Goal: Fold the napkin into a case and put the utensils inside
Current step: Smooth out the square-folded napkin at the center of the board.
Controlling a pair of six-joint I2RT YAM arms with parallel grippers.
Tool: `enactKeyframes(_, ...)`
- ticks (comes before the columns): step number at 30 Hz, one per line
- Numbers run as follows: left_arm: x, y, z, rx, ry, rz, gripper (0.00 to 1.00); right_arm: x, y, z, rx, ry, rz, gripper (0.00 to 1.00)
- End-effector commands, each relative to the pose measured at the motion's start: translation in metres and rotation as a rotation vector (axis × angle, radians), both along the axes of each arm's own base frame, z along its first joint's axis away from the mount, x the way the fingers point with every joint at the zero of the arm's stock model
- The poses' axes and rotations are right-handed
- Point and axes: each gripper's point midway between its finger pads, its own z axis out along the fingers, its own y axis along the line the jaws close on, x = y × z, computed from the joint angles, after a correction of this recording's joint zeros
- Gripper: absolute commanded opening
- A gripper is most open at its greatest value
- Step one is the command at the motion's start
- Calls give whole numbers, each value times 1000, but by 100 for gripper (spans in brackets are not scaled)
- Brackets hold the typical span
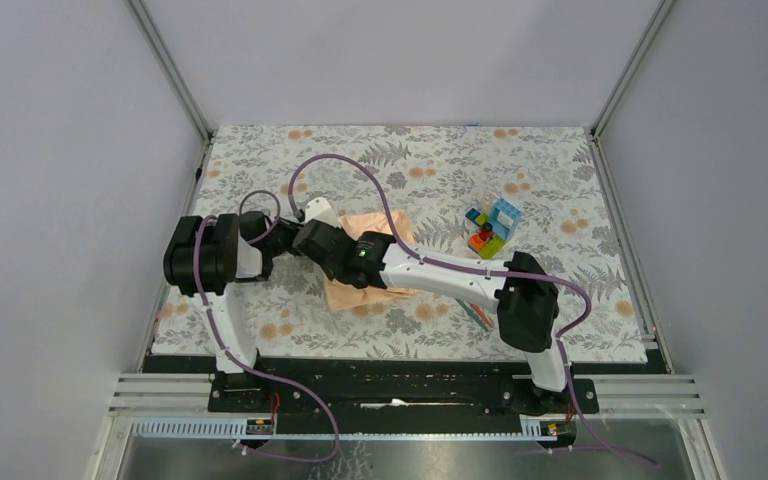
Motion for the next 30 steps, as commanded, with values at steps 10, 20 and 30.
enactKeyframes(10, 30, 28, 14, -61, -134, 168, 1, -8, 3, 19, 104, 36, 11, 0)
enactKeyframes(20, 18, 44, -12, 291, 78, 46, 22, -10, 9, 14, 107, 48, 32, 0)
enactKeyframes(30, 21, 31, -4, 163, 10, 8, 8, -13, 13, 7, 113, 70, 44, 0)
